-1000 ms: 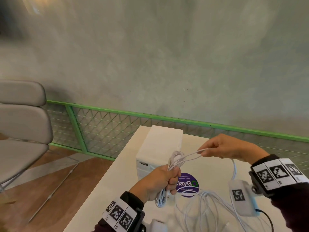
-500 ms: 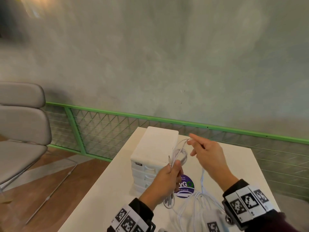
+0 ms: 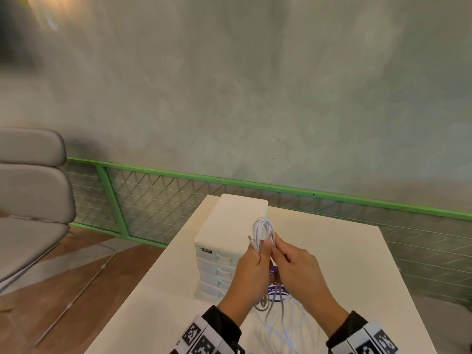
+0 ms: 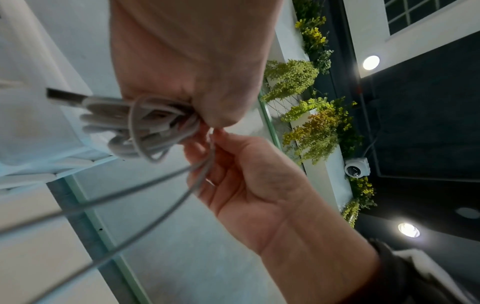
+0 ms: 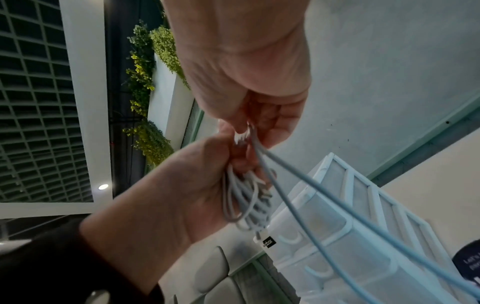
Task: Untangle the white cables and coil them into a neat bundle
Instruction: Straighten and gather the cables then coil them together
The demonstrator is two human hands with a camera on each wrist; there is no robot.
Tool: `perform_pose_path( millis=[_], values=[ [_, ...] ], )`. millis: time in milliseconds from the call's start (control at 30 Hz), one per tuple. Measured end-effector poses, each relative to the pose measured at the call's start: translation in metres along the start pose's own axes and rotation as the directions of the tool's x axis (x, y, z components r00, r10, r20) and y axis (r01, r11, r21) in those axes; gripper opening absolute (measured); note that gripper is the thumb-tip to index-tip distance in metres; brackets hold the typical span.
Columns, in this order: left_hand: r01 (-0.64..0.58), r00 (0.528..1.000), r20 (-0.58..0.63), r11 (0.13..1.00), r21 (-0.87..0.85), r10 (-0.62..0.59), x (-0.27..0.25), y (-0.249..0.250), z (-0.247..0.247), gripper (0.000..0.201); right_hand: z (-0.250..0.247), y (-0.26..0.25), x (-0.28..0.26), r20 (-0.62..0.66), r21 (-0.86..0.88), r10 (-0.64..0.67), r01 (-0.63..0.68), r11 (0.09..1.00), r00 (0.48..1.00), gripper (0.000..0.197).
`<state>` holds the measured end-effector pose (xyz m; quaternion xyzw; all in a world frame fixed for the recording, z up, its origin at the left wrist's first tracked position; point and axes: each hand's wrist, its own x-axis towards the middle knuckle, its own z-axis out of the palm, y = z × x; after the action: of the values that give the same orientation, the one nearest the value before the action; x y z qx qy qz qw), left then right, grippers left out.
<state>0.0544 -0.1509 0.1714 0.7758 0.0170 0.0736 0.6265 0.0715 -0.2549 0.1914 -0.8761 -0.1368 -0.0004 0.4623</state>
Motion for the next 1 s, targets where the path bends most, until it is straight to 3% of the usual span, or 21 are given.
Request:
perform_pose_path(
  millis=[167,233,333,433,533,633,700,800,900,1000],
  values=[
    [0.004,0.998,0.063,1.000,-0.012,-0.003,0.003,0.000,0.002,0.052,0.001,-0.006,-0.002,-0.030,0.102,0.071,-0.067,0.993,0.997,0.031],
    [0.096,0.991,0.115,0.977,-0.191,-0.075,0.003,-0.002,0.001,0.050,-0.001,-0.010,-0.001,0.003,0.197,0.125,-0.123,0.973,0.992,0.026],
    [0.238,0.969,0.169,0.863,-0.446,-0.180,0.001,0.001,-0.001,0.045,-0.005,-0.014,0.000,0.137,0.369,0.104,-0.148,0.918,0.985,0.025],
    [0.317,0.947,0.148,0.764,-0.562,-0.284,0.004,0.006,-0.004,0.037,0.006,-0.007,-0.003,0.326,0.496,0.100,-0.260,0.828,0.940,0.041],
    [0.349,0.931,0.134,0.725,-0.593,-0.339,0.005,0.011,-0.007,0.037,0.017,0.010,-0.001,0.458,0.522,0.120,-0.375,0.766,0.881,0.077],
    [0.344,0.936,0.151,0.733,-0.586,-0.319,0.001,0.012,-0.009,0.038,0.008,0.011,-0.001,0.554,0.514,0.089,-0.424,0.746,0.828,0.060],
    [0.335,0.941,0.142,0.792,-0.509,-0.307,0.000,0.011,-0.011,0.036,0.002,0.011,-0.001,0.606,0.436,0.083,-0.418,0.797,0.791,0.040],
    [0.268,0.963,0.082,0.880,-0.392,-0.257,0.000,0.007,-0.011,0.029,0.001,0.008,-0.002,0.599,0.290,0.152,-0.391,0.874,0.786,0.011],
    [0.211,0.977,0.047,0.912,-0.352,-0.208,0.003,0.007,-0.014,0.027,0.000,0.008,-0.001,0.592,0.256,0.181,-0.396,0.882,0.785,0.013],
    [0.192,0.978,0.031,0.842,-0.505,-0.205,0.007,0.014,-0.017,0.020,-0.001,0.004,-0.001,0.617,0.267,0.156,-0.392,0.880,0.771,0.012]
  ],
)
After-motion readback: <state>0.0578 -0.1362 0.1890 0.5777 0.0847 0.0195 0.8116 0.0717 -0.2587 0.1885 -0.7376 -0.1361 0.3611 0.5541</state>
